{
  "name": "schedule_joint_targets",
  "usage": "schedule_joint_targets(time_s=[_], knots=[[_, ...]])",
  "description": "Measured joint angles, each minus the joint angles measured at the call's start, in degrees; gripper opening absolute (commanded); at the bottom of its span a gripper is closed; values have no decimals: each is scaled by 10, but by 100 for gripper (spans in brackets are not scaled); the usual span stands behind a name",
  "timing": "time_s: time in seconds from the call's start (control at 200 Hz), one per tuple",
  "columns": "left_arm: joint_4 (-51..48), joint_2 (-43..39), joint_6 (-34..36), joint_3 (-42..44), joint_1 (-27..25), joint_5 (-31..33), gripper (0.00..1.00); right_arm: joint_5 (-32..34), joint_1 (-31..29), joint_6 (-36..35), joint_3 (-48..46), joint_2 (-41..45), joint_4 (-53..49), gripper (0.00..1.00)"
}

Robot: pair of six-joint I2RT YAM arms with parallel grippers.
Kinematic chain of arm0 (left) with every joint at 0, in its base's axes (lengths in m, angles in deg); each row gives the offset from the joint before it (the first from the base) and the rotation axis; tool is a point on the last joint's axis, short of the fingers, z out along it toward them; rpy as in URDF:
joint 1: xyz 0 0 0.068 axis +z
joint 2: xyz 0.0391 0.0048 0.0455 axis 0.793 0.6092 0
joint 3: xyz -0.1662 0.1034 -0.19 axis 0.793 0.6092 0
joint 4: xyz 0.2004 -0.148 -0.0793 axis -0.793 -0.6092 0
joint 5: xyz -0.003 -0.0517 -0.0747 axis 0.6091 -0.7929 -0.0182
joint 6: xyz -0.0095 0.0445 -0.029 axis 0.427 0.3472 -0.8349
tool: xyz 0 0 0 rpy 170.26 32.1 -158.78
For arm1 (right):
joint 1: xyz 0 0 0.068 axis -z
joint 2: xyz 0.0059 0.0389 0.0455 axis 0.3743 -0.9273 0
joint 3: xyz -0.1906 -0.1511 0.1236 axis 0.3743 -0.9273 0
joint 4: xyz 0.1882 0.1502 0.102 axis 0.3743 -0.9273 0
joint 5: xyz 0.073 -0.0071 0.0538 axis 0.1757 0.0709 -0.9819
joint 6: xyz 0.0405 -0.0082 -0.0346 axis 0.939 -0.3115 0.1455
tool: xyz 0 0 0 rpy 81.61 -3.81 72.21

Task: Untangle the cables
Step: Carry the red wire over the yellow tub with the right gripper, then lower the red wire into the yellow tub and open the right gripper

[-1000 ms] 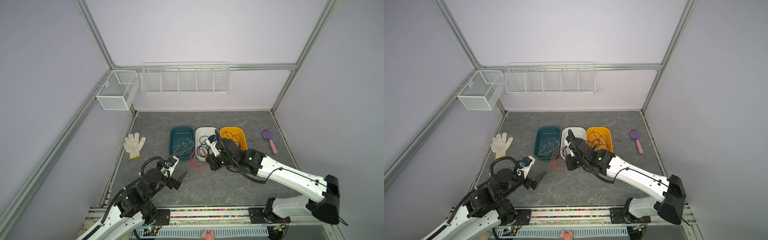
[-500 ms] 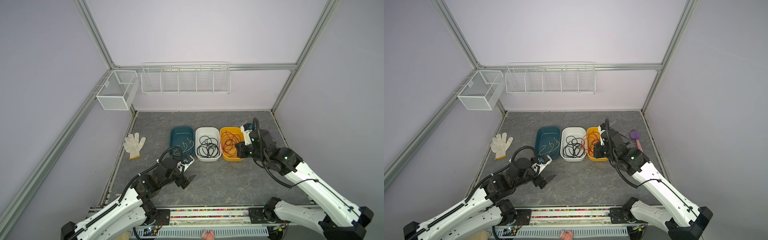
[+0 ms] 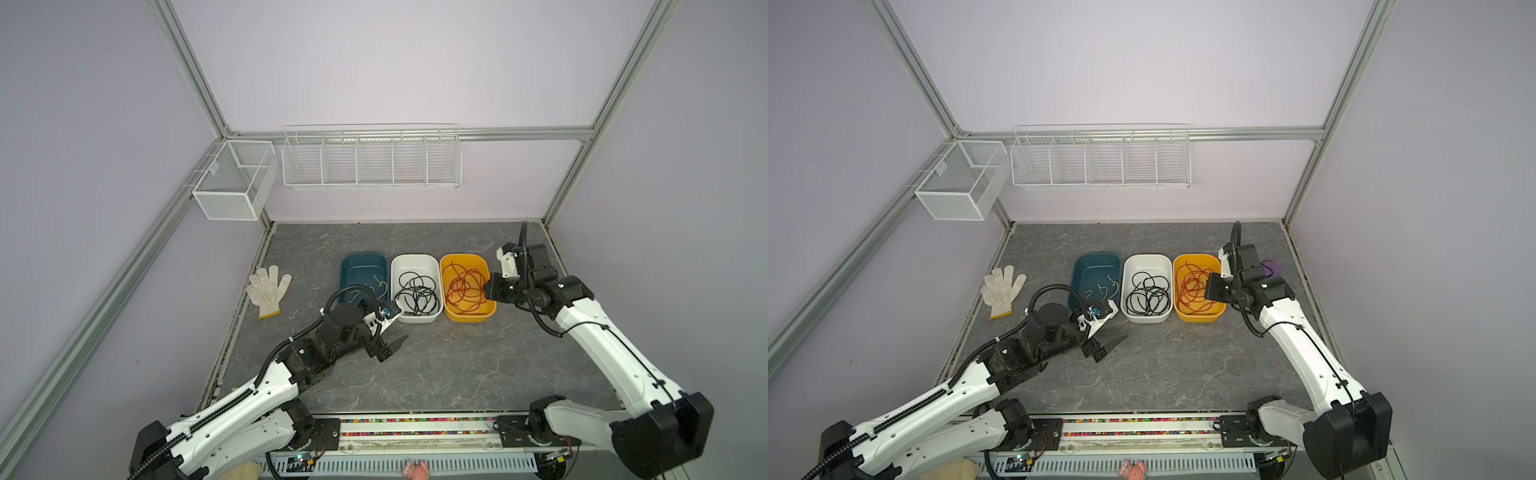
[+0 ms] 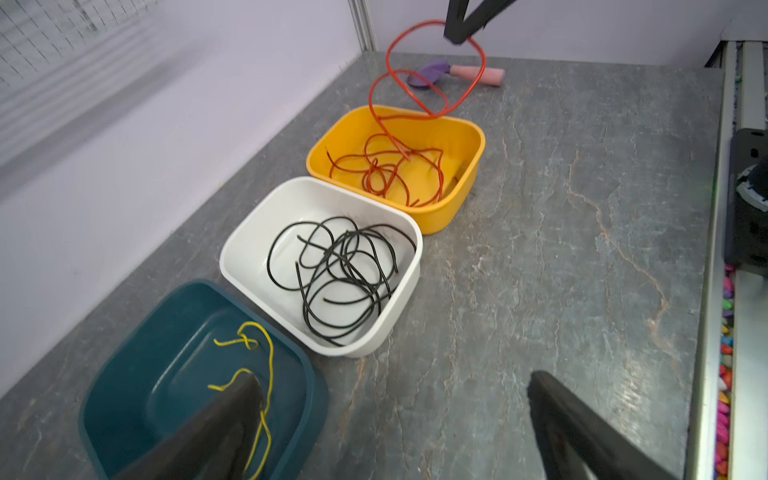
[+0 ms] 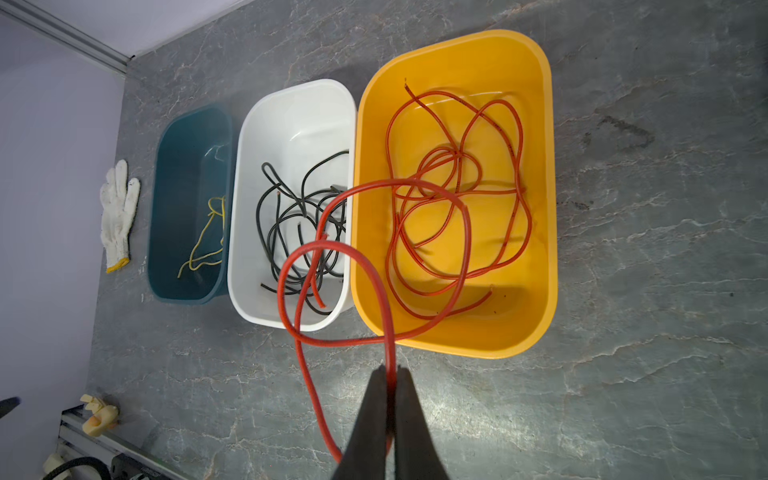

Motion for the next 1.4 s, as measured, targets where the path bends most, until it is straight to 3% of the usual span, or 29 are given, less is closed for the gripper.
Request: schedule_joint_targets(time_s=[0.4, 0.715, 1.399], knots=[[139, 95, 16, -5, 0, -44, 100, -2, 24, 20, 11, -86, 34, 7], [198, 101, 16, 11, 0, -57, 100, 12, 28, 30, 33, -155, 56, 7], [187, 101, 31, 21, 0, -61, 100, 21, 31, 36, 46, -254, 83, 9]])
